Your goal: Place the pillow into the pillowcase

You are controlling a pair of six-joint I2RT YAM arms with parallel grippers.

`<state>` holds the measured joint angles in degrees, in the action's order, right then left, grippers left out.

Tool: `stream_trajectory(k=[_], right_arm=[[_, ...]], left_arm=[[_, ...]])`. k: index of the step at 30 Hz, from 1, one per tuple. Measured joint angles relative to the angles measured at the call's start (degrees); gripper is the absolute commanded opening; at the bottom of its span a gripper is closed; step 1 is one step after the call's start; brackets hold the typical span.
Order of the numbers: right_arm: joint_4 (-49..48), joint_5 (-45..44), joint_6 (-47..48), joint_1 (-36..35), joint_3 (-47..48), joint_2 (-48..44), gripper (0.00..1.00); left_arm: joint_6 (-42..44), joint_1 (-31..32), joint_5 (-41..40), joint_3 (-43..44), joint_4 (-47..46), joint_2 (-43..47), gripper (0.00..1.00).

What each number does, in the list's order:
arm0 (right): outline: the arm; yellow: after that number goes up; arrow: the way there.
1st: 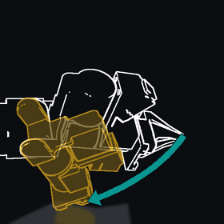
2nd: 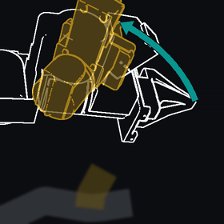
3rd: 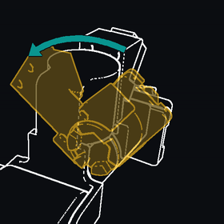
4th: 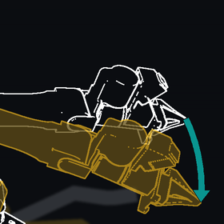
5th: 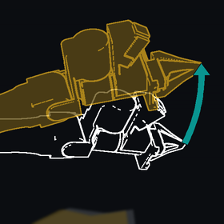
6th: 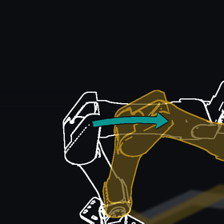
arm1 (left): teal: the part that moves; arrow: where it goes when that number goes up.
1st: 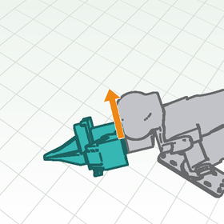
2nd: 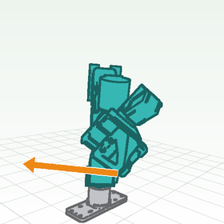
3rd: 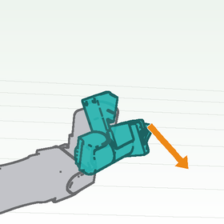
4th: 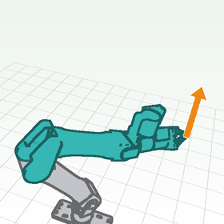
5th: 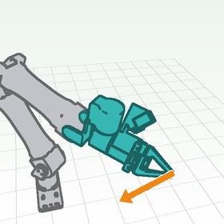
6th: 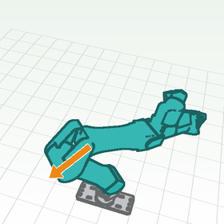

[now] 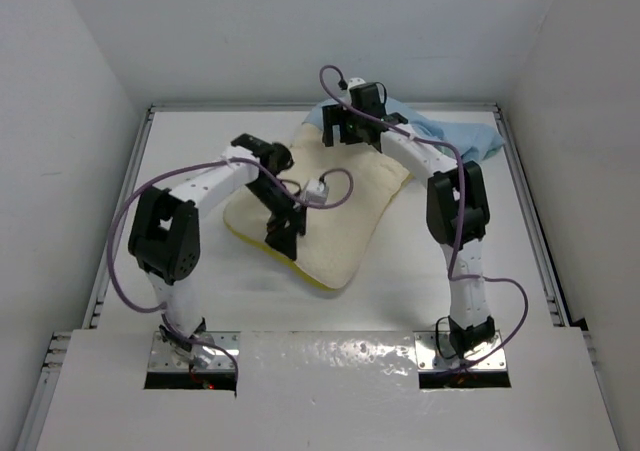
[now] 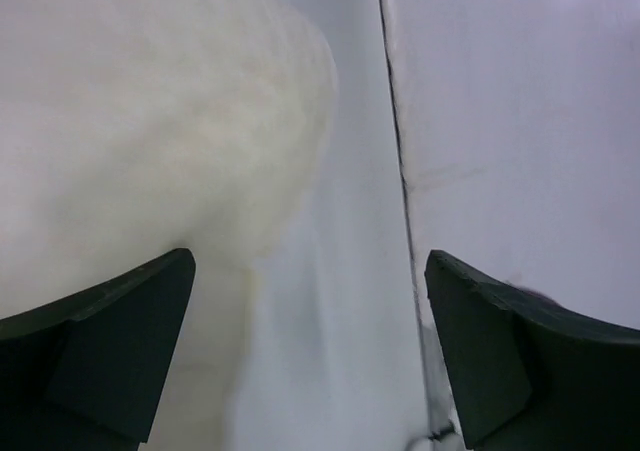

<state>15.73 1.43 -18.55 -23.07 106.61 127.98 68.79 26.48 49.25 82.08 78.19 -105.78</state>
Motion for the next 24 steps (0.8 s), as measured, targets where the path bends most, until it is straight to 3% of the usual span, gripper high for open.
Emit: stream_trajectory(k=[3,5,6,8,9,11,12,15,20,24], right_arm=[[2.1,-0.7,1.5,-0.6,-0.3,-3.1,0.99],[3.3,-1.9,1.7,-0.7,-1.4,-6.0,0.99],[3.9,-2.8,1.6,-0.8,-2.4,-8.0,0.87],[4.7,-4.8,1.2,-0.8,-4.4,-12.3,0.2],[5.2,-5.5,0.3,-0.7,-5.5,-14.4,0.0],[5.7,-6.3,-2.6,0.0,-8.9,-19.6,0.01],[4.2,-6.4,-4.4,0.7,-12.3,-22.8,0.33],[1.4,-6.3,-9.4,3.6,-25.3,-33.4,0.78],[-2.5,-6.2,-16.6,9.4,-45.0,-45.2,0.84],[-6.0,-5.4,-20.5,10.3,-53.6,-46.6,0.84]], left_arm=[[-2.5,-0.9,6.2,11.5,-1.9,3.0,0.99],[-9.0,-2.4,9.3,17.7,-8.3,5.2,0.87],[-14.3,-3.5,10.4,18.7,-13.3,6.6,0.55],[-23.6,-5.4,9.6,18.3,-22.5,7.9,0.16],[-27.7,-6.0,8.1,17.9,-26.8,7.8,0.04],[-33.7,-6.9,2.0,17.2,-35.5,5.3,0.07],[-34.9,-7.0,-1.2,17.5,-39.1,2.8,0.26],[-34.8,-6.5,-9.1,20.0,-46.6,-6.6,0.55],[-26.4,-5.0,-15.1,28.2,-50.1,-19.1,0.67],[-20.2,-3.1,-17.8,35.0,-53.0,-25.1,0.68]])
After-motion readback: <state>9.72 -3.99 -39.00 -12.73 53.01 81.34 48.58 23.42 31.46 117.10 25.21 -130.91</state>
